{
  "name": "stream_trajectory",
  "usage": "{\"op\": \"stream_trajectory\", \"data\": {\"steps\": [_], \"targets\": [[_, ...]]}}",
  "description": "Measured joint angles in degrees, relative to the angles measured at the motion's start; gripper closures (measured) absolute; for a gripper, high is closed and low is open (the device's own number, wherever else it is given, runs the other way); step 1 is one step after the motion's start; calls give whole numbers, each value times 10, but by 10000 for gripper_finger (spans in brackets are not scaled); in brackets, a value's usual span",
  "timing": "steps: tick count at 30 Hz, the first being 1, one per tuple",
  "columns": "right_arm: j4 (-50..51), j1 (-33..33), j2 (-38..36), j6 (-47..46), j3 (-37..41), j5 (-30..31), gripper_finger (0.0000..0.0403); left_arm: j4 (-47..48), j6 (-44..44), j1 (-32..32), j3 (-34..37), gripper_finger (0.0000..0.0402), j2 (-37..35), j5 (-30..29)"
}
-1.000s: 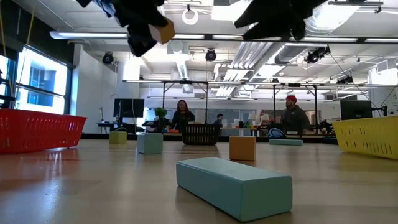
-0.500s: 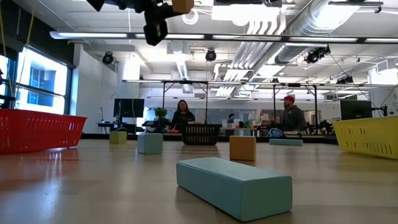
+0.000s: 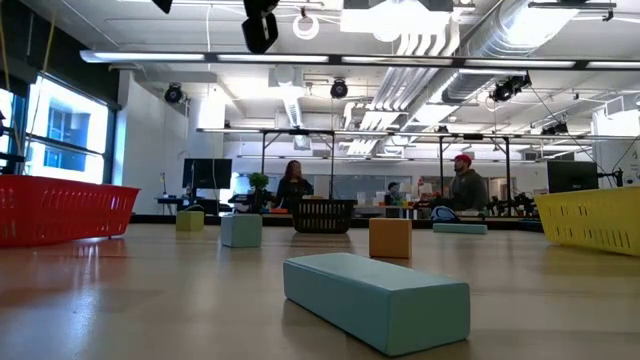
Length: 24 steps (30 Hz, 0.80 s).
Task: Sort & place blocks by color
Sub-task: Put the yellow block into the black bin
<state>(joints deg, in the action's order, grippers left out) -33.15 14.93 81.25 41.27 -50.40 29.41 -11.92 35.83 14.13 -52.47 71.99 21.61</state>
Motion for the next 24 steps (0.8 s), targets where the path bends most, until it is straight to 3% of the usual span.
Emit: {"op": "stream_trajectory", "data": {"steps": [24], "targets": [[-70, -34, 0, 27, -9, -87, 210, -53, 0, -1, 0, 288, 4, -32]]}}
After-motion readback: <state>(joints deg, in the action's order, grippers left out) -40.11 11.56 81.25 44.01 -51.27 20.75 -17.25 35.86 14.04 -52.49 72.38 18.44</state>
